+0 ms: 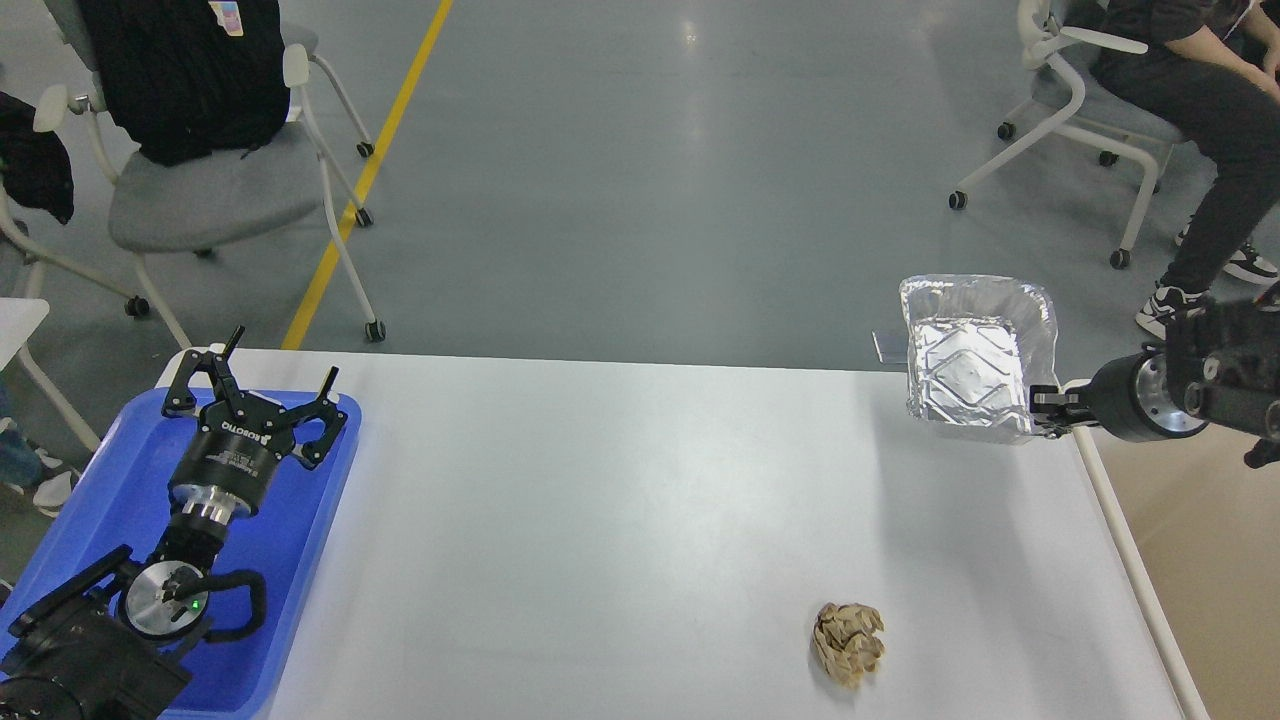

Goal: Tidy desktop
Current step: 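Lift the container with the right gripper and tilt it upward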

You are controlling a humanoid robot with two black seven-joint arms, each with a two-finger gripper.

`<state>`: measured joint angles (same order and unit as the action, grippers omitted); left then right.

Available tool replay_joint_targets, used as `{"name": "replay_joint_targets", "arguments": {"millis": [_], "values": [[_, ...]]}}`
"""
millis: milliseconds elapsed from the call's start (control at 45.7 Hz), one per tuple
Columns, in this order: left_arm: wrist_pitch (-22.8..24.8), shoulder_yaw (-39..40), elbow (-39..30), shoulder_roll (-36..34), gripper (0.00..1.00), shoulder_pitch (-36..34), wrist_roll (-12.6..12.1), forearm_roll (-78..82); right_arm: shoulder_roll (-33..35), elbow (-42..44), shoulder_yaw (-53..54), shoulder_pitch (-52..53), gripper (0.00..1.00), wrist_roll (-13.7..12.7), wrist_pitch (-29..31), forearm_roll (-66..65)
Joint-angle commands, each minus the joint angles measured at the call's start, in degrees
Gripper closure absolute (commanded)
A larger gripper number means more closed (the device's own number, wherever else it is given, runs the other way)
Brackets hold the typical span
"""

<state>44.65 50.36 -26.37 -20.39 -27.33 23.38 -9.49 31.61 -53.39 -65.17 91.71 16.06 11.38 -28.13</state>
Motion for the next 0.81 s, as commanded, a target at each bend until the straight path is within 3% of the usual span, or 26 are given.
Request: {"name": "replay_joint_targets", "arguments": {"millis": [0, 503, 788], "values": [[0.0, 0.0, 0.0, 0.0, 0.01, 0.0, 0.0, 0.0, 3.7, -17.4, -7.3, 22.1, 1.0, 0.0, 3.6, -1.7], [0.0, 0.0, -0.1, 0.0, 0.01, 0.0, 0.0, 0.0, 3.7, -21.1, -10.2, 43.5, 1.0, 0.0, 19.6, -1.7], [0.0, 0.0, 0.0, 0.0, 0.01, 0.1, 0.0, 0.0, 3.7, -22.4, -10.3, 46.8, 1.0, -0.1, 22.4, -1.7]]}}
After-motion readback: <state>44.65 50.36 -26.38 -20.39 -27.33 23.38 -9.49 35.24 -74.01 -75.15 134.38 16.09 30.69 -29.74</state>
